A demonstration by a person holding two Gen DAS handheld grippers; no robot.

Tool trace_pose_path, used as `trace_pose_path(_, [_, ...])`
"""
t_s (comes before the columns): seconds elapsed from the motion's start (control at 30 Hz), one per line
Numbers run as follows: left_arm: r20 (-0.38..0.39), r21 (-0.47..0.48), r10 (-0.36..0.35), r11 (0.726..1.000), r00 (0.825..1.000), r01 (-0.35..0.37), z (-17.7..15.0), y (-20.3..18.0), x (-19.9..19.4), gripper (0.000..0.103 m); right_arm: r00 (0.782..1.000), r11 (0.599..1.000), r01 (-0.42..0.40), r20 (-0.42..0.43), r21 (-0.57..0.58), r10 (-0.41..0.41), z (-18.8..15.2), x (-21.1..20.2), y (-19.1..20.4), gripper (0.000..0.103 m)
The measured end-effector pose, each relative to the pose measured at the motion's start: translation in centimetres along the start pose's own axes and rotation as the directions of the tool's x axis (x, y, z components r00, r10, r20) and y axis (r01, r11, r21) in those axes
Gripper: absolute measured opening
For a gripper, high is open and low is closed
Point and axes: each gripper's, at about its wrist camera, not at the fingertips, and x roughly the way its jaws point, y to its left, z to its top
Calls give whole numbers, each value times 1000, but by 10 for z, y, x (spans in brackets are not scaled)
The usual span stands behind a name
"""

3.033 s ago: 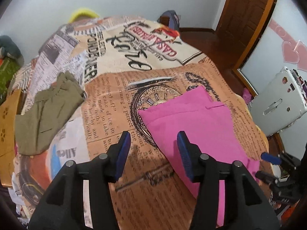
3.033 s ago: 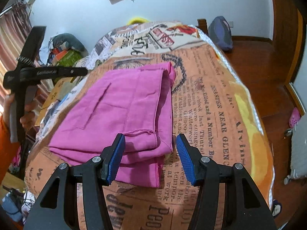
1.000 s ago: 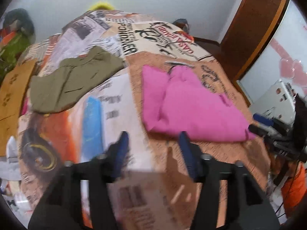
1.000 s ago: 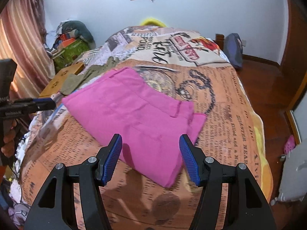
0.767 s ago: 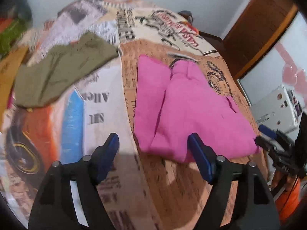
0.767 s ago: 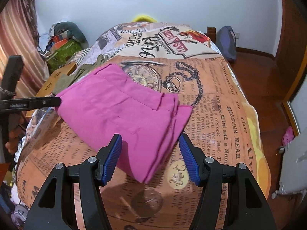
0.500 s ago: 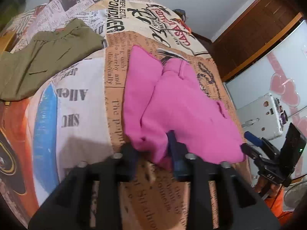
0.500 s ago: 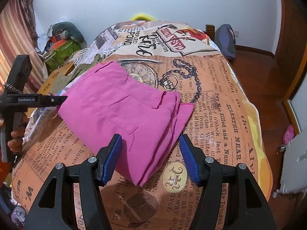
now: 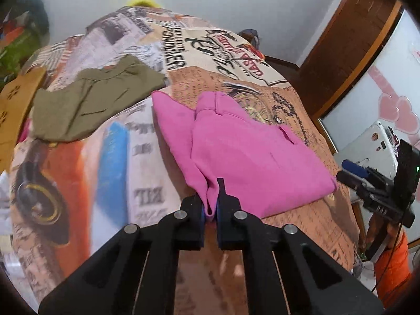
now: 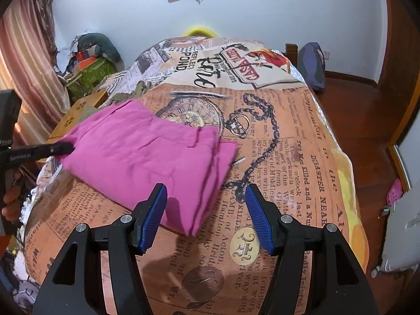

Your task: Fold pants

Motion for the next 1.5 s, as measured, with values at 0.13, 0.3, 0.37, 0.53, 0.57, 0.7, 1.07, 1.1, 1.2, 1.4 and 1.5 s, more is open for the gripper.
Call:
trace_pose_path(0.13, [-3,-64,9,998,1000,-9,-18,22,-16,6,1000,1000,-16,10,-18,16,4,-1,9,58])
trace_pose_path(0.3, [-54,-101,37,994,998,-42,-40,41,-15,12,999,998,-39,20,-47,40,9,2,25,58])
trace_pose_path(0.37, [-48,-107,60,992,997,-65,-47,46,-16,23,999,998,-45,17,-53,46,10,4,30,58])
trace_pose_path(0.53, [-29,-104,142,984,989,-144,-61,57,-22,41,998,995,-56,-18,-81,54,9,18,39,58])
trace_pose_path(0.57, [-32,-103,152,983,988,-155,-63,60,-22,41,998,995,-56,-31,-81,53,7,23,39,58])
trace_pose_path(0.7, [-34,-84,171,981,985,-173,-60,66,-25,41,997,996,-59,-54,-74,55,2,34,36,58])
trace_pose_path(1.07, [81,-4,101,995,992,-101,12,42,-46,42,999,990,-45,20,-130,48,42,26,37,58])
trace_pose_path(1.1, [82,6,95,995,992,-95,19,38,-43,42,998,989,-50,24,-138,54,47,27,38,58])
trace_pose_path(1.2, [83,50,96,994,992,-100,37,28,-29,45,997,987,-71,21,-145,75,59,36,37,58])
trace_pose_path(1.4, [20,64,76,995,997,-77,54,25,16,46,993,984,-116,-46,-135,111,66,72,32,53])
trace_pose_path(1.5, [-14,48,55,997,998,-54,56,29,35,46,986,983,-142,-98,-117,131,64,92,29,48])
